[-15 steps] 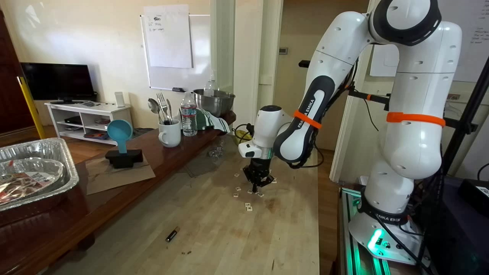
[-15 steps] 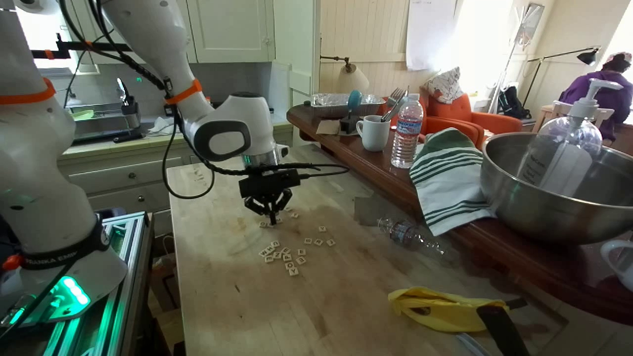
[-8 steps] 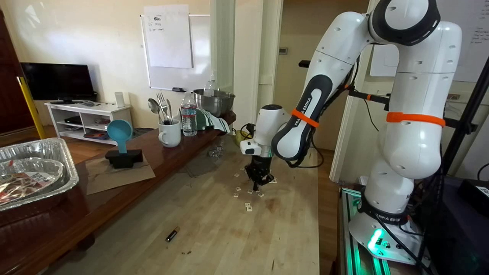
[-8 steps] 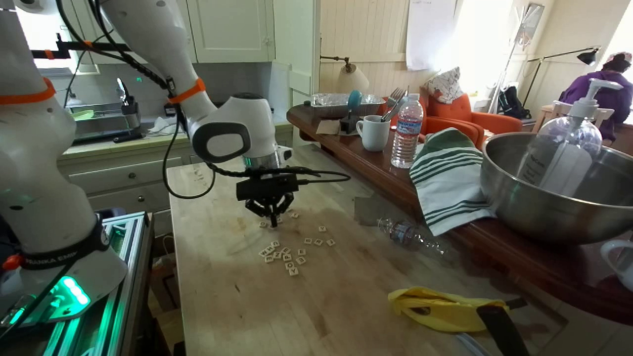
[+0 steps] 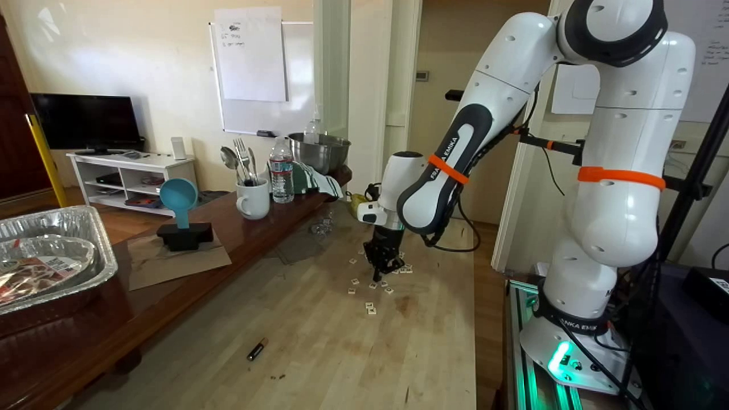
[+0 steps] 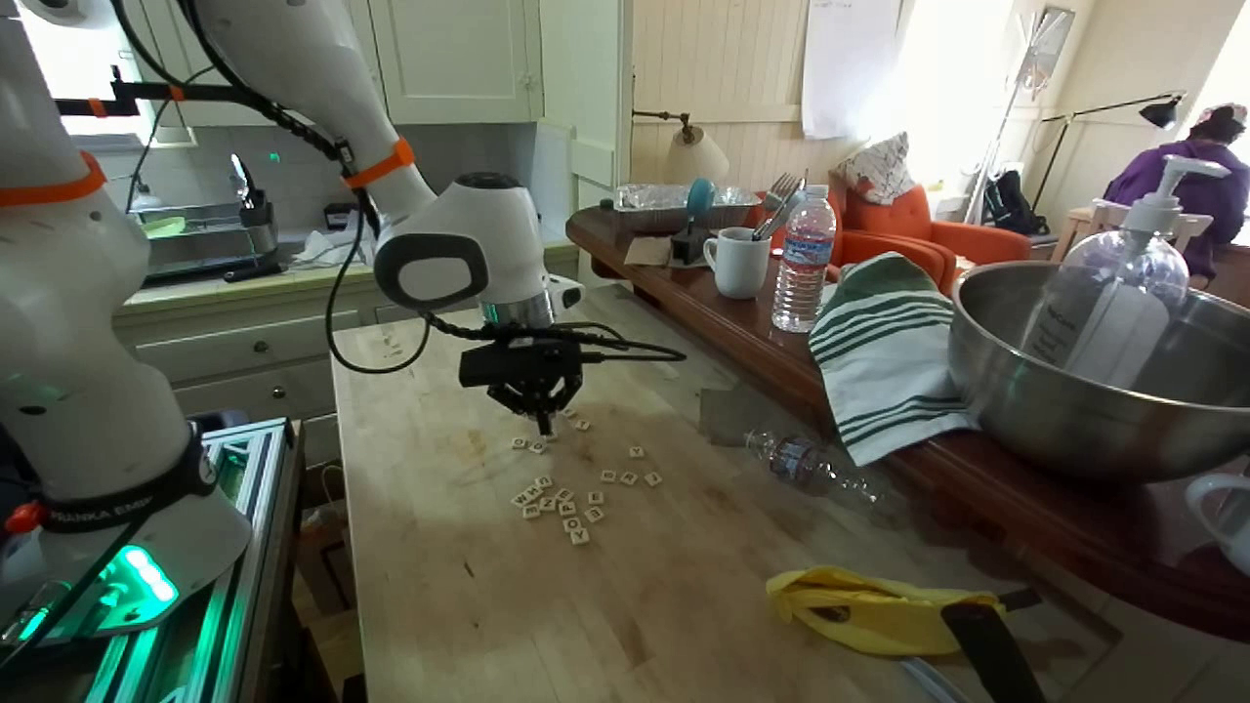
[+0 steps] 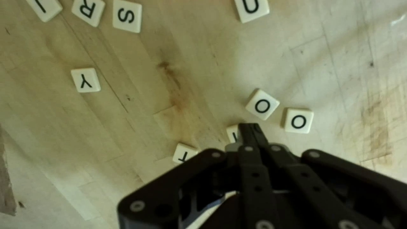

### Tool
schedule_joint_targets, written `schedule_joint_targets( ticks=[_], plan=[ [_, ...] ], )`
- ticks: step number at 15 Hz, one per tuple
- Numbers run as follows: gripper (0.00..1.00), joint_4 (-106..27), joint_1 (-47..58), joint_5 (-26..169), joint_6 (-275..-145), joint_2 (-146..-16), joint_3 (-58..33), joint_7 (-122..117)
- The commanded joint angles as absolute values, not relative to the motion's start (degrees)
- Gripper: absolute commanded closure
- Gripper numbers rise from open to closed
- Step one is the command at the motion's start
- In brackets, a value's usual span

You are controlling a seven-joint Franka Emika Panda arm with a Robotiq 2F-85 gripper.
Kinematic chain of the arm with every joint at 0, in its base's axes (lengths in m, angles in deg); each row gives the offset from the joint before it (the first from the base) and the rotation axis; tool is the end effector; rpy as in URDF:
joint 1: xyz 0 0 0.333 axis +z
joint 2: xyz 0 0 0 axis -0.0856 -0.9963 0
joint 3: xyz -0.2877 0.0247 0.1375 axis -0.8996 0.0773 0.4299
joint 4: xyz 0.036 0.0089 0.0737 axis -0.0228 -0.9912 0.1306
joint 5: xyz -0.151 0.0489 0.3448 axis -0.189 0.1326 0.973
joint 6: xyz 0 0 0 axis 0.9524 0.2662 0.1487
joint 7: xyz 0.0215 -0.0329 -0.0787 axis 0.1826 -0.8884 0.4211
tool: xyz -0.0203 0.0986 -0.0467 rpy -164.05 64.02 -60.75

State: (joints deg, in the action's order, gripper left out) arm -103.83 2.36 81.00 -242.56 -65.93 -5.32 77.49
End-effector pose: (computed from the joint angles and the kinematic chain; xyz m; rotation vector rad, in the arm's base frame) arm 0.4070 -0.0037 0.2405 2.5112 1.7567 0.2233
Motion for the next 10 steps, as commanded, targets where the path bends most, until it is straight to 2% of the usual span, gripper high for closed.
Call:
schedule_joint_targets(
  ticks=[1,6,9,10],
  plan=[
    [1.0,-104.3,3.2,85.3,-240.7,-63.7,-5.7,75.5],
    [1.0,-104.3,3.2,80.6,-240.4,-63.5,-6.9,58.4],
    [1.0,-103.4,3.4,76.6,-235.7,-63.1,-7.2,45.8],
    [0.99,-103.7,3.4,79.0,-239.2,-64.5,-7.2,52.9]
  ],
)
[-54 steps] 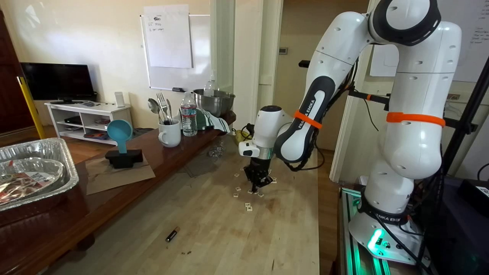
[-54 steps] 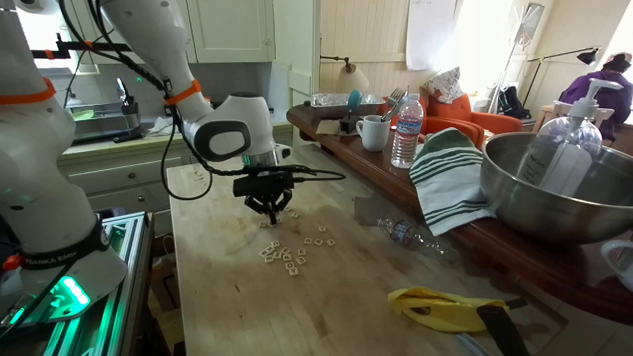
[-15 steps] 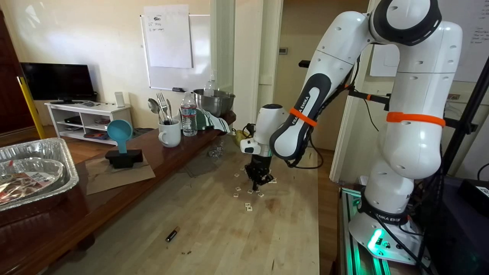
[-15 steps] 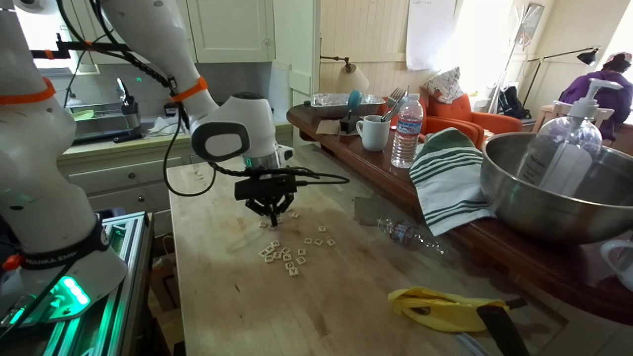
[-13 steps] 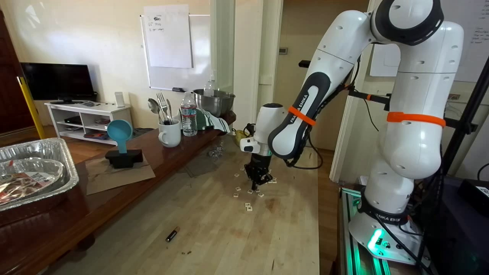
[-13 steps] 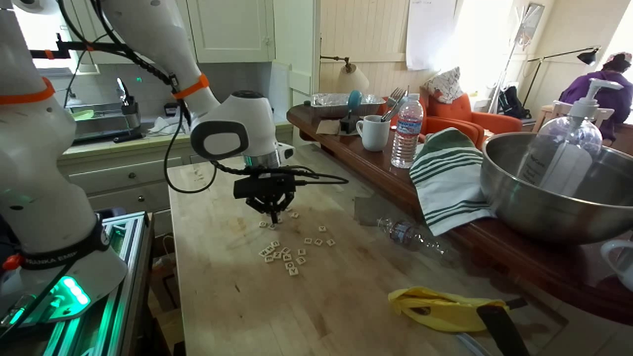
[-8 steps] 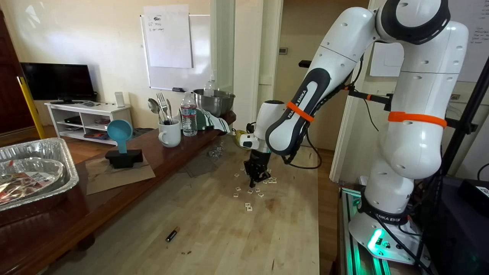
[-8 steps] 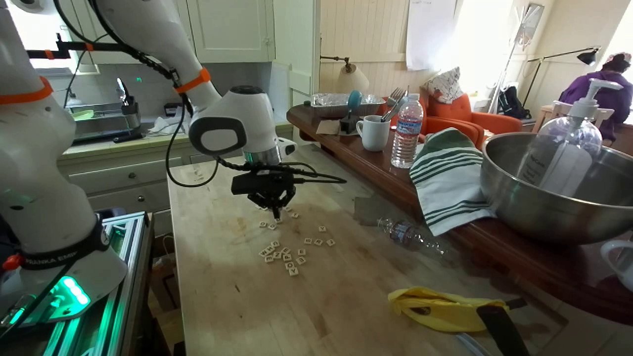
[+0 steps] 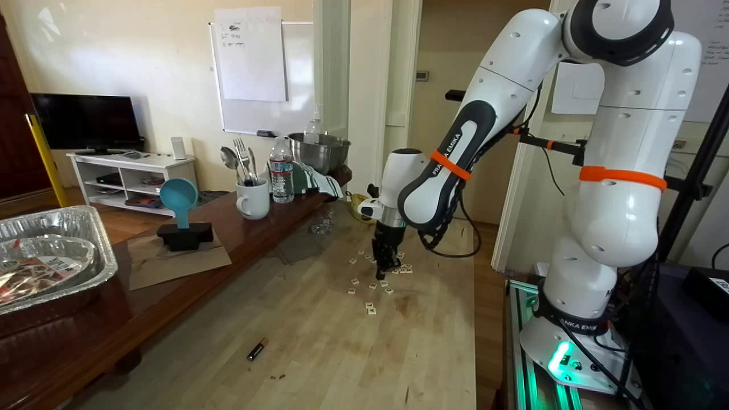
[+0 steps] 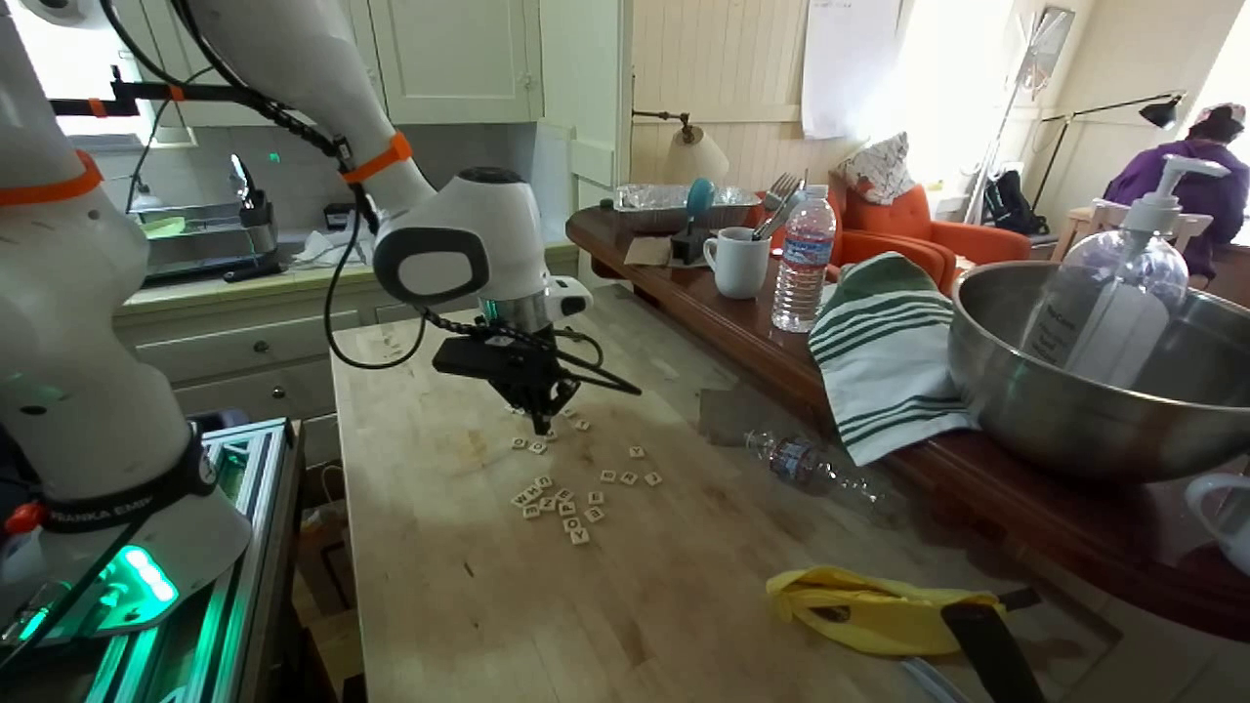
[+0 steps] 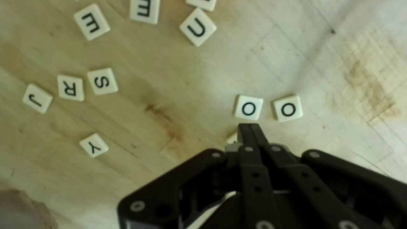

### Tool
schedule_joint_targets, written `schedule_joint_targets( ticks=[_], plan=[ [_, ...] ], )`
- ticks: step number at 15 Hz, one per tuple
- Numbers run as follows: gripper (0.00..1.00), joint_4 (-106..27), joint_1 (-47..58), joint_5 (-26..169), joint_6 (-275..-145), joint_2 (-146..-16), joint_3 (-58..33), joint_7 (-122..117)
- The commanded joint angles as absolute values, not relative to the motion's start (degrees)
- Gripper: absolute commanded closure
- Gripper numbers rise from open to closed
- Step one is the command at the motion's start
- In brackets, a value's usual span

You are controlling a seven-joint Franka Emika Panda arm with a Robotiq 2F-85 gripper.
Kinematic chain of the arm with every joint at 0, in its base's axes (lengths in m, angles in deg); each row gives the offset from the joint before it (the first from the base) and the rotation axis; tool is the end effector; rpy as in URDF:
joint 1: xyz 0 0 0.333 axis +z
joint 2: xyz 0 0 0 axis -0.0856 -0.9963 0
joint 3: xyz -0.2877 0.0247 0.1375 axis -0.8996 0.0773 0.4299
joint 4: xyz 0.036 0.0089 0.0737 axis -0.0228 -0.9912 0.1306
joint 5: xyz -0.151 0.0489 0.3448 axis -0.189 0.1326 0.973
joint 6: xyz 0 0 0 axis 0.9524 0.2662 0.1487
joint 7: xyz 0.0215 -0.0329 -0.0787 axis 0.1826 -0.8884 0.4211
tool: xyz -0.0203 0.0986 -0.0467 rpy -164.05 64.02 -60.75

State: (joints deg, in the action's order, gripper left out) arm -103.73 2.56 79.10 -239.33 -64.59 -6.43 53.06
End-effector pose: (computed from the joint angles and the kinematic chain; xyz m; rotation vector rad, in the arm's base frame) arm 0.4044 -0.0076 0.2448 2.8521 1.2254 0.1943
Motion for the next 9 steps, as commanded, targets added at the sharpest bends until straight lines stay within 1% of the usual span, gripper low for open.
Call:
schedule_joint_targets(
  ticks=[1,9],
  plan=[
    [0.99,-103.6,3.4,78.0,-238.4,-64.4,-7.2,50.0],
    [1.0,-103.4,3.6,77.5,-237.6,-64.1,-7.3,47.1]
  ],
)
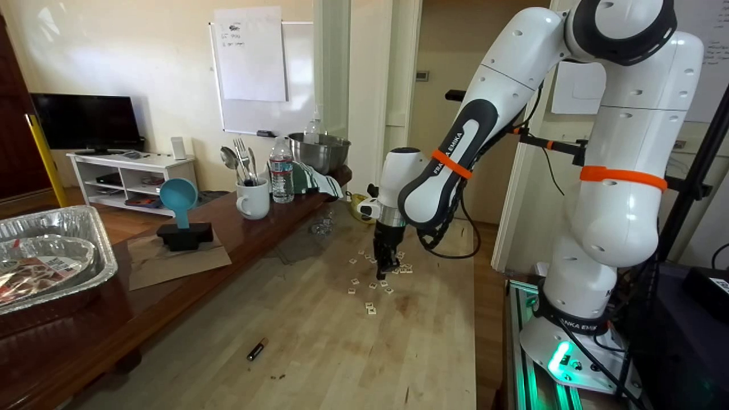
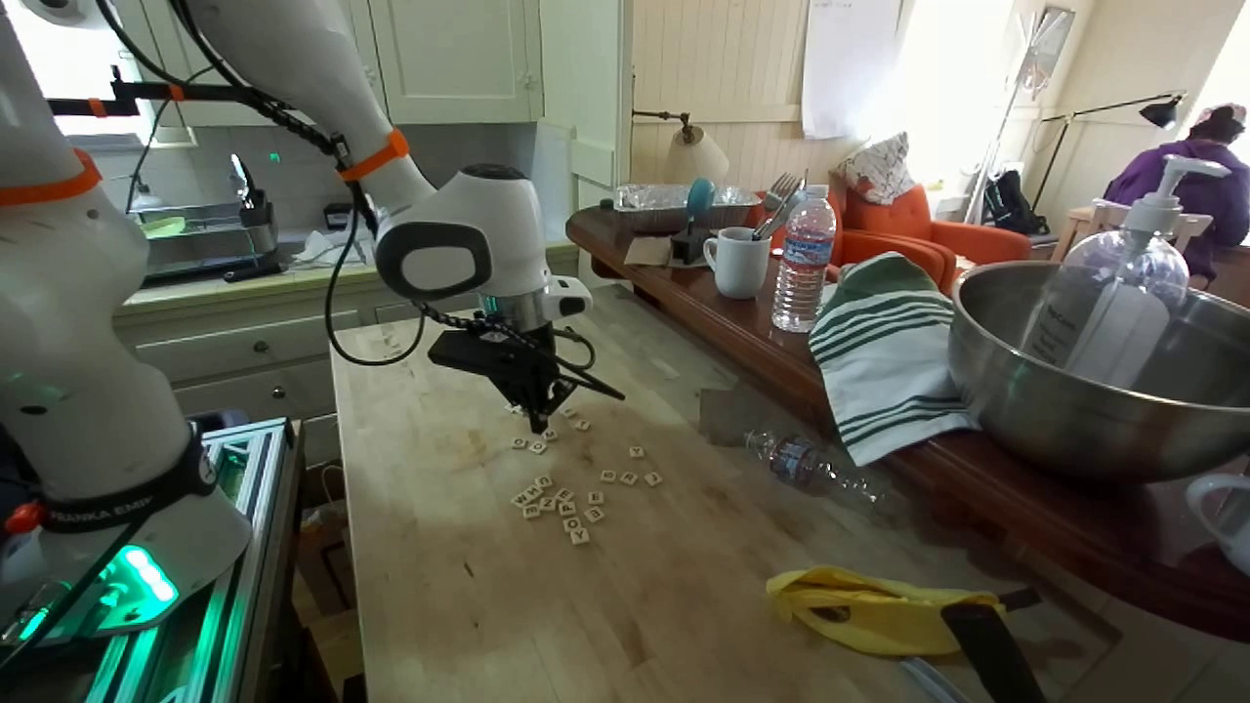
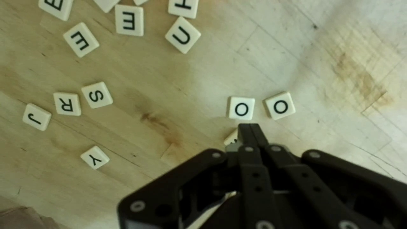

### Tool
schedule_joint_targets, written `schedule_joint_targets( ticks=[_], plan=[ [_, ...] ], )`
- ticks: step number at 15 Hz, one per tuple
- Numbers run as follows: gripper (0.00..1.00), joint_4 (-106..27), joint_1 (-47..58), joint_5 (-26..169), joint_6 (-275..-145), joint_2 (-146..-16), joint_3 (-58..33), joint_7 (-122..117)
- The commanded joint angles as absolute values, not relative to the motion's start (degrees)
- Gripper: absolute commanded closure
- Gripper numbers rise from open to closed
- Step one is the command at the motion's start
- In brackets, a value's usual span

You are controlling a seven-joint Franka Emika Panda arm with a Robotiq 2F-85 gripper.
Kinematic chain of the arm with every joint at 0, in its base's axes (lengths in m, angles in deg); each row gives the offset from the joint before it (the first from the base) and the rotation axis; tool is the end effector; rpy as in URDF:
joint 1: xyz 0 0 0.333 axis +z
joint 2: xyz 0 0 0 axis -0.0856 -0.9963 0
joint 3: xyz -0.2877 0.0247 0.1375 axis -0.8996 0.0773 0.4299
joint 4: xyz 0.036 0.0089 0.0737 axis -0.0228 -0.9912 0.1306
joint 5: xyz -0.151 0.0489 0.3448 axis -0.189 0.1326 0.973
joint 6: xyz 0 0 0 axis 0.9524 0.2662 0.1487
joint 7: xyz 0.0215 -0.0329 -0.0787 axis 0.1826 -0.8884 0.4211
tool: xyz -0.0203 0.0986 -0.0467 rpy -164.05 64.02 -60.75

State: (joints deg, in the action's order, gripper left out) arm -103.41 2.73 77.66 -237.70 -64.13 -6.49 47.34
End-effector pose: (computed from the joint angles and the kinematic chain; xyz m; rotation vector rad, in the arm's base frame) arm 0.4047 -0.0053 0.2470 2.9015 1.1218 0.1712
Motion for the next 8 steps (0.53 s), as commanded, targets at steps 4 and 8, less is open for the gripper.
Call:
schedule_joint_targets(
  ticks=[4,8],
  plan=[
    [1.0,-101.4,2.4,77.7,-238.6,-64.7,-9.1,43.3],
    [1.0,-99.0,1.3,75.6,-240.9,-66.7,-11.2,36.5]
  ],
)
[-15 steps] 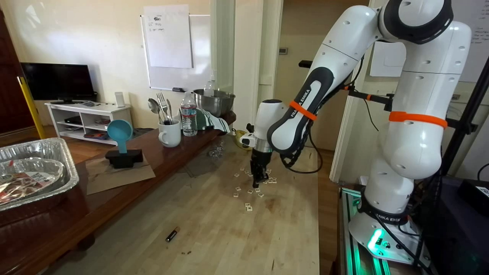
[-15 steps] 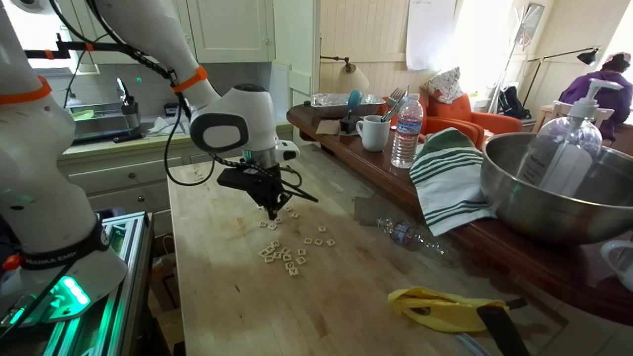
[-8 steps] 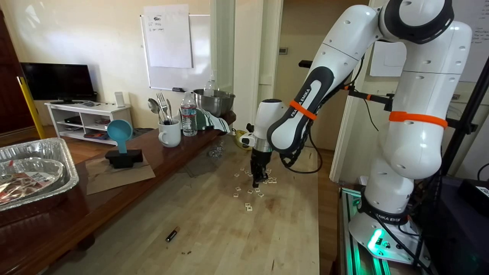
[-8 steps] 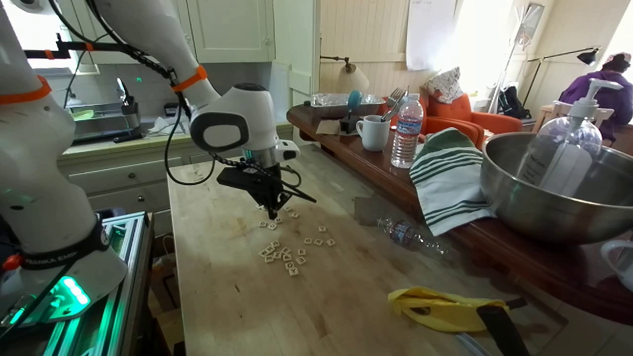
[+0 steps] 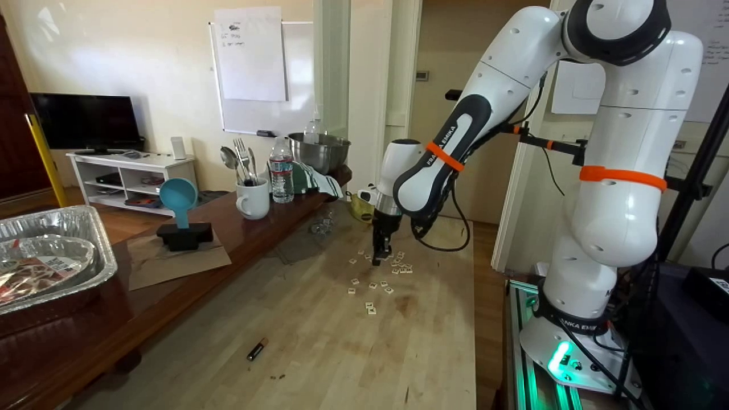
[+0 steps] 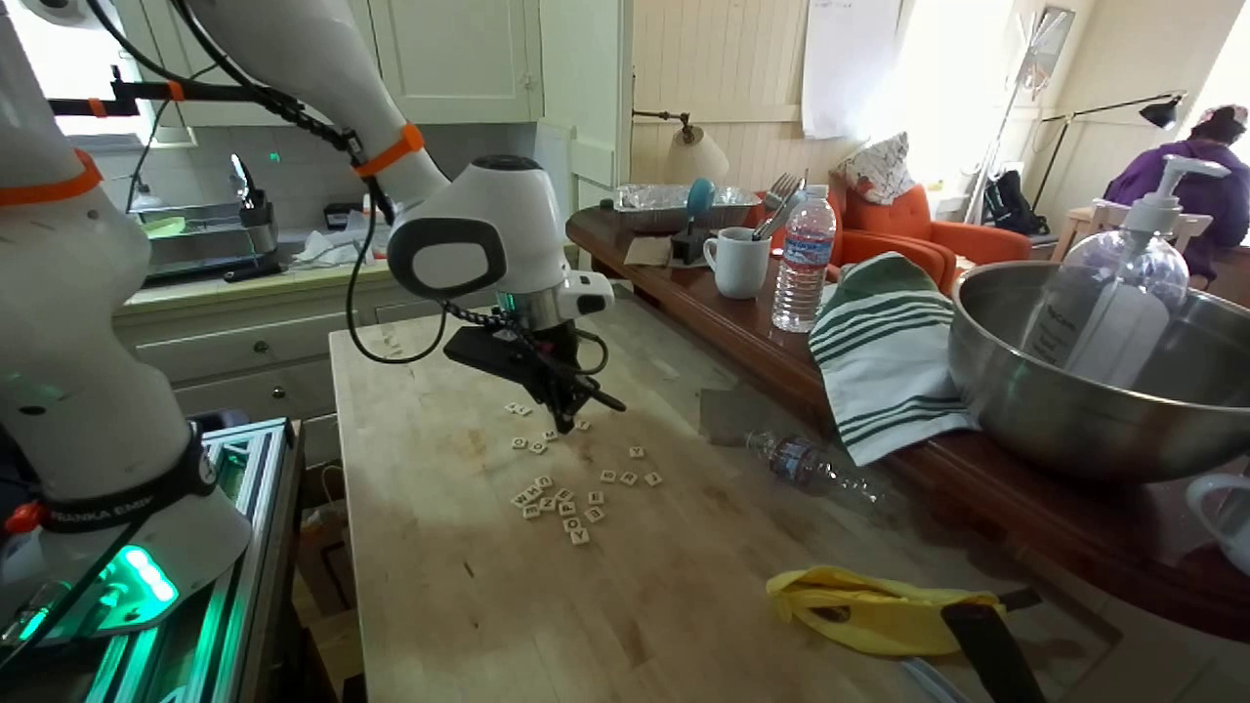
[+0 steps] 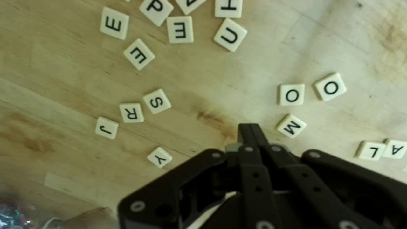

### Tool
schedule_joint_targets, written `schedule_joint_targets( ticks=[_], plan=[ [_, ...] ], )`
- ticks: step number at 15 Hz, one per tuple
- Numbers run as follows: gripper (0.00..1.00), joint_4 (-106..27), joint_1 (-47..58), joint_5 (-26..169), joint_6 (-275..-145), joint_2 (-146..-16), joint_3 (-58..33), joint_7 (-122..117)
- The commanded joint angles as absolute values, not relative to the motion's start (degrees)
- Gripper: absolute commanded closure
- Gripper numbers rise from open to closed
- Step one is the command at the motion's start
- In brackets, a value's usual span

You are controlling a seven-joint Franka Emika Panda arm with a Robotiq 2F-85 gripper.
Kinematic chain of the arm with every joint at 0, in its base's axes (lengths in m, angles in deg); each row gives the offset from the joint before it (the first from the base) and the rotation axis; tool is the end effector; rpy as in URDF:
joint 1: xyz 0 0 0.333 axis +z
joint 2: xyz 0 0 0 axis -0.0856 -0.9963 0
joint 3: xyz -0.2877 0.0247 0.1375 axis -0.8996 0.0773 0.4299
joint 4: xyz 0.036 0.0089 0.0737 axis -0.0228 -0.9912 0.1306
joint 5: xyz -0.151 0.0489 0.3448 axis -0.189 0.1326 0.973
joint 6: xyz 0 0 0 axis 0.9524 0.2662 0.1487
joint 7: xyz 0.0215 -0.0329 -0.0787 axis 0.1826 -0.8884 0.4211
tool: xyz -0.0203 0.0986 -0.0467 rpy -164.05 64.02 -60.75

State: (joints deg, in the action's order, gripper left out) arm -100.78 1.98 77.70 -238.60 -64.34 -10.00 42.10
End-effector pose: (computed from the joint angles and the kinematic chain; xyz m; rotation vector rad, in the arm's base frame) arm 0.4226 -0.0371 0.2624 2.9600 0.8697 0.2538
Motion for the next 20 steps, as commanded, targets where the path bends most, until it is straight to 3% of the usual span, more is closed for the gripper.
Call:
schedule_joint_targets(
  ticks=[1,20],
  plan=[
    [1.0,-98.3,1.1,75.3,-241.0,-67.3,-11.5,35.3],
    [1.0,-92.9,-3.8,72.1,-252.8,-78.8,-12.8,17.0]
  ],
)
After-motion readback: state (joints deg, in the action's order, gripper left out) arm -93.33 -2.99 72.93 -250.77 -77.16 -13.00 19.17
